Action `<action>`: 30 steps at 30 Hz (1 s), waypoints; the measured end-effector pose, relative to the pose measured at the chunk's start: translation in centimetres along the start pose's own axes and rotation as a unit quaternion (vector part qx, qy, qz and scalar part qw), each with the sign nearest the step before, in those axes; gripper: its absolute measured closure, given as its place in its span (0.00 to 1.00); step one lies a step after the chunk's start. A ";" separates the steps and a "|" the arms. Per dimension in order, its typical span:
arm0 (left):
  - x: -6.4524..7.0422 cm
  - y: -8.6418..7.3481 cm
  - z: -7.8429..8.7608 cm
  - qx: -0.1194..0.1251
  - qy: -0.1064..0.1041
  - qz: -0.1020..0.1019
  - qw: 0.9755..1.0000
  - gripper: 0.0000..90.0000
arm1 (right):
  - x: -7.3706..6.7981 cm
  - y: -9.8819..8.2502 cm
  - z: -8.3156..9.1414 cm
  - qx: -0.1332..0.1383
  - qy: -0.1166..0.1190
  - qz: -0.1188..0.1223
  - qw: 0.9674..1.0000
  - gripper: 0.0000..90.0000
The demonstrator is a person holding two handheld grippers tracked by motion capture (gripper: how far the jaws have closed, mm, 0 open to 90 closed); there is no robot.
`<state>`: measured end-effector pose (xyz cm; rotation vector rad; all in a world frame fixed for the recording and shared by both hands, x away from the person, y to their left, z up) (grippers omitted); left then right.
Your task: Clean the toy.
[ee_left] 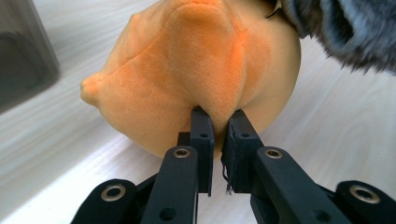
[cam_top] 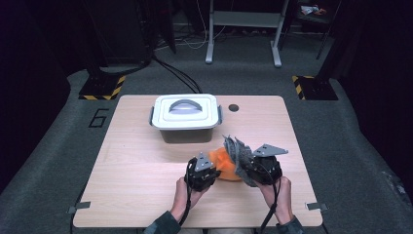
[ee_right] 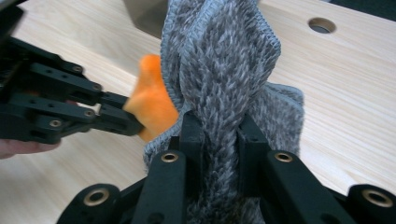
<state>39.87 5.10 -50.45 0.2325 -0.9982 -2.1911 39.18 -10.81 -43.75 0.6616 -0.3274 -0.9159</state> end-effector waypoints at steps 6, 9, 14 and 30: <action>-0.1 0.0 0.1 0.000 -0.009 0.007 1.000 0.92 | -1.4 1.1 -0.5 0.003 0.006 0.021 1.000 0.85; -0.2 0.1 -0.1 0.000 -0.004 0.001 1.000 0.92 | -1.7 1.2 -1.2 -0.002 0.005 0.025 1.000 0.85; -0.4 -0.1 -0.4 -0.006 0.008 -0.017 1.000 0.90 | -1.8 1.4 -2.3 -0.009 0.002 0.033 0.999 0.85; -0.7 0.0 -1.0 -0.009 0.051 -0.060 0.997 0.92 | -0.5 1.8 -3.6 -0.013 -0.002 0.020 1.000 0.86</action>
Point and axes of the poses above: each handheld gripper's, and its own axes: z roughly backward along the jaws, y roughly out of its top, x roughly to its right, the point moved 6 cm from there along -z, roughly forward along the jaws, and after that the axes turned 10 degrees about -x, right-handed, at the moved point
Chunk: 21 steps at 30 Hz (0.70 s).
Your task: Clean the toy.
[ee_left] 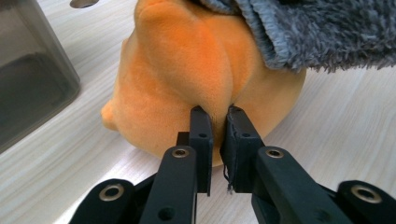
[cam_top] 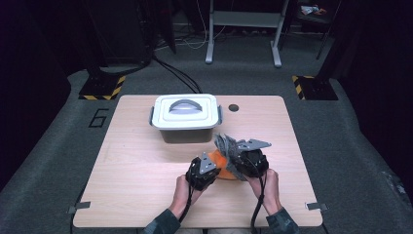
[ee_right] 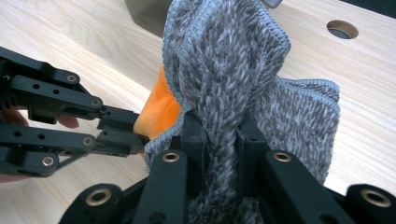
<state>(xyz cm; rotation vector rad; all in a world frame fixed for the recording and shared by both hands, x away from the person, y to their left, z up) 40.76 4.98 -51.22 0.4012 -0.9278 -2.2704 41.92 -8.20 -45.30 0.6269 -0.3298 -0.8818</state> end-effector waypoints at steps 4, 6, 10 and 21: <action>-0.2 0.1 0.0 0.005 0.000 0.012 1.000 0.93 | 0.5 -0.1 0.2 0.002 -0.003 -0.007 1.000 0.86; -0.3 0.2 -0.1 0.007 -0.002 0.016 1.000 0.93 | 1.1 -0.4 0.4 0.003 -0.006 -0.013 1.000 0.87; -0.4 0.2 0.0 0.006 -0.008 0.020 1.000 0.93 | 2.4 -1.1 0.6 0.002 -0.019 -0.029 0.999 0.87; -0.5 0.1 0.0 0.008 -0.015 0.028 0.999 0.93 | 7.0 -4.5 -1.5 -0.031 -0.036 -0.099 0.994 0.87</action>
Point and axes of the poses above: each handheld gripper's, and its own axes: z roughly backward along the jaws, y roughly out of its top, x roughly to its right, the point moved 6 cm from there along -z, roughly forward along the jaws, and after that the axes turned 10 degrees about -x, right-handed, at the moved point
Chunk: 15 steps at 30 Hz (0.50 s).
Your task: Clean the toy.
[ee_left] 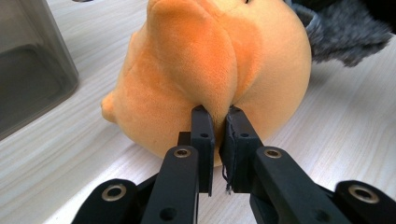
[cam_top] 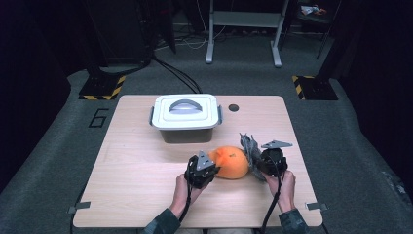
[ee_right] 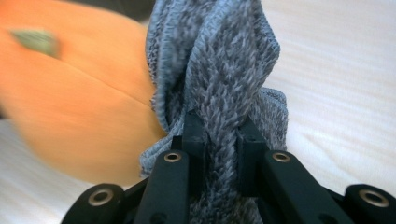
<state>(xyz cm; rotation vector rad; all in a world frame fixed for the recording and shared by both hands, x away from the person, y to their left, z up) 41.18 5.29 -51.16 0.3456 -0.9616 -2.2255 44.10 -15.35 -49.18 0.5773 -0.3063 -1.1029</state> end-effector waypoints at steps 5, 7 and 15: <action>0.0 0.0 0.0 0.002 -0.002 0.001 1.000 0.93 | 1.1 -1.1 -1.8 -0.026 0.006 -0.019 0.999 0.86; 0.0 0.0 0.1 0.001 -0.004 -0.001 1.000 0.93 | 1.3 -1.2 -1.9 -0.026 0.011 -0.022 0.999 0.86; 0.2 0.1 0.1 0.004 0.000 -0.007 1.000 0.93 | 0.5 -0.1 2.1 0.023 0.014 -0.010 1.000 0.86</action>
Point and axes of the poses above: each handheld gripper's, and its own axes: z roughly backward along the jaws, y roughly out of its top, x roughly to its right, the point moved 6 cm from there along -z, roughly forward along the jaws, and after that the axes turned 10 degrees about -x, right-handed, at the moved point
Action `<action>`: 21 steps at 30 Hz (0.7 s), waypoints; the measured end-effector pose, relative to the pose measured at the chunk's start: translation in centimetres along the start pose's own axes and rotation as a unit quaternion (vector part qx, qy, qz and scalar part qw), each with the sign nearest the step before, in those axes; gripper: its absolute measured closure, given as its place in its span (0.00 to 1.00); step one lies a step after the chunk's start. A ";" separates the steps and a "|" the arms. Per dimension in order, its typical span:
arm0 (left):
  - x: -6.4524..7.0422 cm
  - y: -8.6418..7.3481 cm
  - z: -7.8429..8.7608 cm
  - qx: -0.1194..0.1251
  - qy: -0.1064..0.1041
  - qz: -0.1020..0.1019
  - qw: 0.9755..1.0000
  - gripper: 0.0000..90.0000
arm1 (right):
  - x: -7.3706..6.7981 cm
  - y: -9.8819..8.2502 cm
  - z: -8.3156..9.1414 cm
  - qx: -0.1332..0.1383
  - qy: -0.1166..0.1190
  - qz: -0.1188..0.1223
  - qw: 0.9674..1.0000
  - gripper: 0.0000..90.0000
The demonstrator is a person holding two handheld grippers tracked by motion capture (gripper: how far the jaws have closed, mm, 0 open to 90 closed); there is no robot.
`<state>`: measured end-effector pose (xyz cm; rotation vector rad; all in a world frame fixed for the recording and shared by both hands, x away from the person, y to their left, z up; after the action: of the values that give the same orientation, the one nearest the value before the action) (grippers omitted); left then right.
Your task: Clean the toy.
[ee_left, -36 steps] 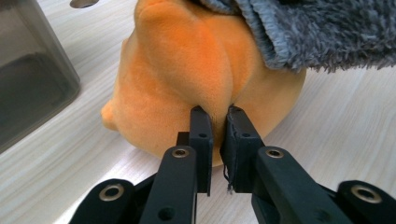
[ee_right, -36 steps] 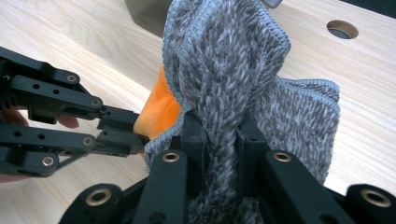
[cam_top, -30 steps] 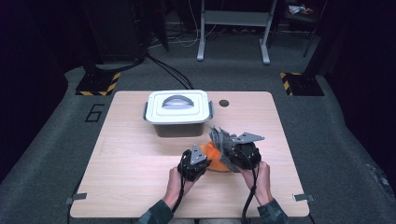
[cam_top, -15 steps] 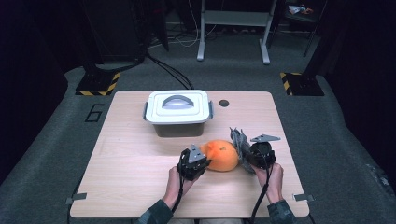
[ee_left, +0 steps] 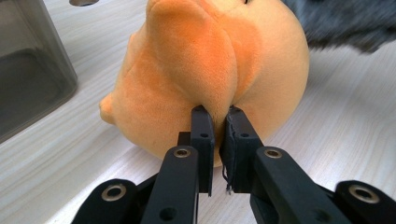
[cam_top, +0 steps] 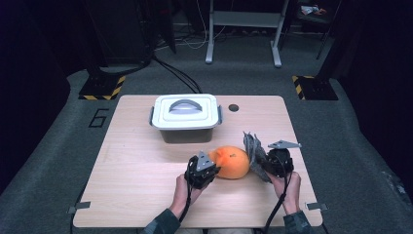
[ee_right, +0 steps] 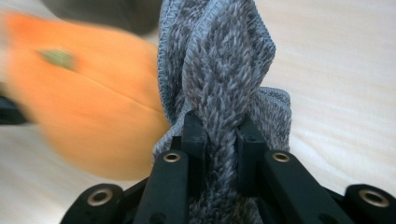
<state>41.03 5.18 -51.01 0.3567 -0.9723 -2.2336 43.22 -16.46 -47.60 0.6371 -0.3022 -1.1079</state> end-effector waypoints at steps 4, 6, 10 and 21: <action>0.1 0.1 0.0 -0.003 -0.002 -0.003 1.000 0.93 | -2.3 1.4 2.3 0.025 0.019 0.028 0.999 0.86; 0.2 0.2 0.0 -0.001 0.001 -0.001 1.000 0.93 | -3.7 2.1 3.0 0.032 0.026 0.045 0.998 0.86; 0.2 0.2 0.0 -0.001 0.001 -0.001 1.000 0.92 | -6.5 3.0 3.3 0.033 0.043 0.079 0.995 0.86; 0.2 0.1 0.0 -0.003 -0.007 -0.003 1.000 0.92 | -8.1 3.1 0.5 0.007 0.027 0.112 0.993 0.86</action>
<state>40.93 4.96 -50.91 0.3425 -0.9716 -2.2474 41.73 -8.40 -44.59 0.6280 -0.3258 -0.8720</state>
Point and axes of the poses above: each handheld gripper's, and its own axes: z roughly backward along the jaws, y roughly out of its top, x roughly to its right, the point moved 6 cm from there along -z, roughly forward along the jaws, and after that the axes turned 10 degrees about -x, right-handed, at the moved point
